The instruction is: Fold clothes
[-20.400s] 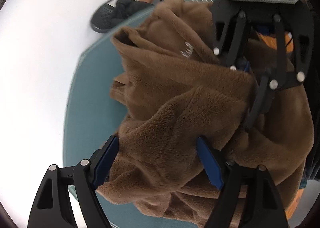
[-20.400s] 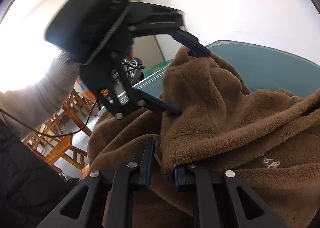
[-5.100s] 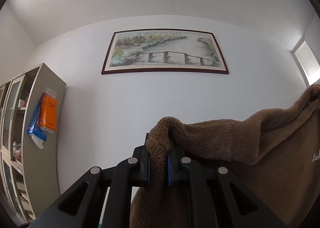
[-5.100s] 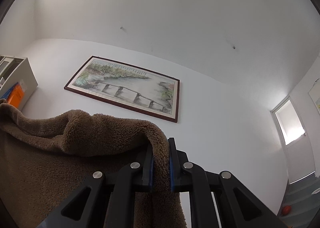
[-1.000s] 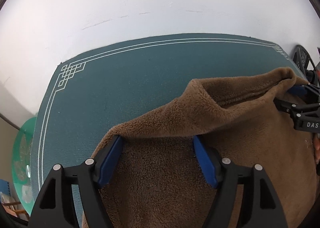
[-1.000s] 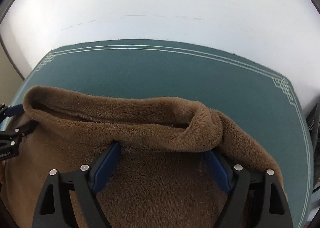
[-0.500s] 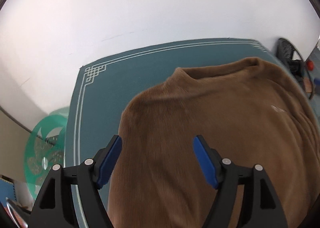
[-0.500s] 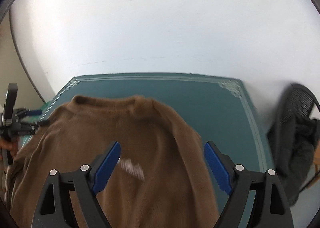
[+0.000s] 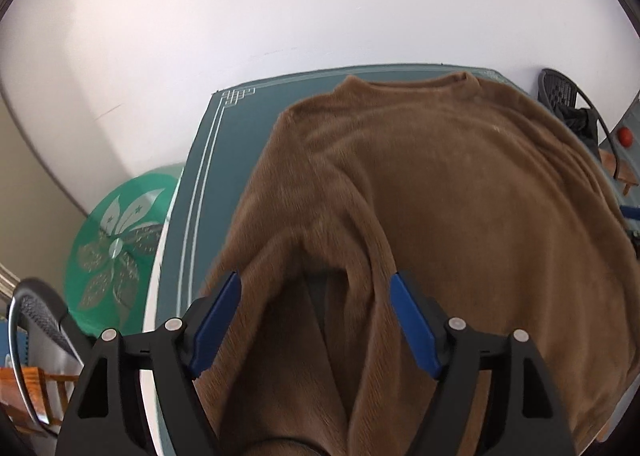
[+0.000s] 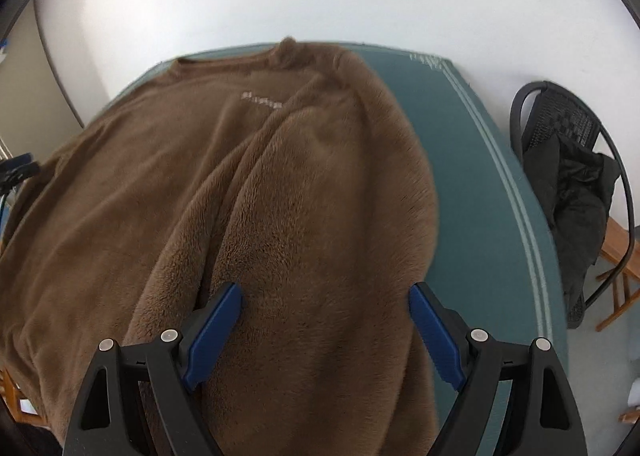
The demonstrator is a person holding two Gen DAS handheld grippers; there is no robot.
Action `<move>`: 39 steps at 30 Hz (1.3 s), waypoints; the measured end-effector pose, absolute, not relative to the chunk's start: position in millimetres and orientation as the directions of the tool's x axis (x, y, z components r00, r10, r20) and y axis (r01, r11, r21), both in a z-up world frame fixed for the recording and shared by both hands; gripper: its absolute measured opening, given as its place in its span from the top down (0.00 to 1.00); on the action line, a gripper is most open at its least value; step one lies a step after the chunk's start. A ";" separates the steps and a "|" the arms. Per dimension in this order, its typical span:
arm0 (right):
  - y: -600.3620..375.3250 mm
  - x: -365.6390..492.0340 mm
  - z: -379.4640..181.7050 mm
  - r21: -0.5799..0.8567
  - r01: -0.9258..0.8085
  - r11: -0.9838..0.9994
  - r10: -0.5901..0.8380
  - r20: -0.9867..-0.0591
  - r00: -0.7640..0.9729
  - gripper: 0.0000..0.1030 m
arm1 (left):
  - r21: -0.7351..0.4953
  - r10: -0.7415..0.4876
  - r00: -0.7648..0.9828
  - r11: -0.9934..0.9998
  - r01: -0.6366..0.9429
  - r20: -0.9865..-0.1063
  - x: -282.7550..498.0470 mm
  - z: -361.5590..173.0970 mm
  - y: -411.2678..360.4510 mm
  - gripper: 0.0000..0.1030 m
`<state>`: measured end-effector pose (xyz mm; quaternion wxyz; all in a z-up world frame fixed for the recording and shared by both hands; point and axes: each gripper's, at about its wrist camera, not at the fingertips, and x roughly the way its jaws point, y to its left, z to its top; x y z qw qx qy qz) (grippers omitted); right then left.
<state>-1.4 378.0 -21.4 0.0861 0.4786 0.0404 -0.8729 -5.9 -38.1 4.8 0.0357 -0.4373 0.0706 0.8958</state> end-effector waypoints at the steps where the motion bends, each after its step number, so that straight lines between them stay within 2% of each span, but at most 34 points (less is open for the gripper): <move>1: 376.1 -2.4 -25.2 0.017 0.182 -0.983 -0.112 -0.846 -0.522 0.15 | 0.100 -0.004 -0.616 -0.988 -0.122 -0.788 -0.1 1.0 -35.8 0.22; 4: 371.0 1.9 -26.9 0.026 0.183 -0.983 -0.121 -0.839 -0.531 0.15 | 0.111 -0.028 -0.606 -0.989 -0.101 -0.795 13.8 -13.3 -33.9 0.22; 8: 365.8 23.7 -25.5 0.031 0.241 -0.970 -0.158 -0.836 -0.526 0.15 | 0.062 -0.020 -0.573 -0.997 -0.055 -0.819 17.7 -35.2 -39.4 0.22; 13: 368.3 25.0 -41.8 -0.152 0.147 -0.977 0.043 -0.824 -0.565 0.15 | 0.066 -0.042 -0.570 -0.998 -0.022 -0.821 15.4 -44.3 -39.8 0.22; 18: 412.2 18.6 -38.6 -0.190 -0.027 -0.981 0.168 -0.783 -0.600 0.11 | 0.072 -0.053 -0.568 -0.997 -0.012 -0.821 16.9 -45.3 -44.8 0.20; 21: 439.9 17.8 -25.0 -0.344 -0.177 -0.922 0.376 -0.690 -0.619 0.11 | 0.069 -0.058 -0.568 -0.998 0.002 -0.821 17.0 -44.3 -46.3 0.20; 23: 458.0 10.0 -21.6 -0.501 -0.293 -0.814 0.566 -0.575 -0.590 0.11 | 0.075 -0.063 -0.566 -0.997 0.002 -0.822 16.9 -44.4 -45.5 0.20; 25: 479.0 3.6 -17.8 -0.531 -0.346 -0.773 0.625 -0.548 -0.555 0.11 | 0.087 -0.071 -0.567 -0.996 -0.001 -0.821 17.6 -45.3 -44.1 0.20; 29: 473.3 24.1 6.9 -0.321 -0.272 -0.907 0.418 -0.614 -0.670 0.11 | 0.068 -0.056 -0.565 -0.998 0.000 -0.823 16.6 -47.1 -46.8 0.19; 33: 440.3 36.9 5.7 -0.099 -0.015 -0.995 0.082 -0.725 -0.684 0.10 | 0.023 -0.025 -0.559 -1.000 0.010 -0.829 15.3 -48.7 -52.9 0.19; 35: 419.4 34.2 -7.6 -0.053 0.089 -0.995 -0.016 -0.771 -0.637 0.10 | 0.011 -0.017 -0.559 -1.000 0.013 -0.829 16.1 -48.8 -54.9 0.19; 36: 411.9 32.7 -14.1 -0.073 0.109 -0.991 -0.011 -0.783 -0.622 0.10 | 0.009 -0.014 -0.560 -1.000 0.013 -0.828 15.8 -48.8 -55.5 0.19; 39: 399.4 22.8 -37.7 -0.251 0.082 -0.965 0.155 -0.789 -0.594 0.10 | 0.001 -0.008 -0.559 -1.000 0.012 -0.829 14.5 -49.5 -57.1 0.18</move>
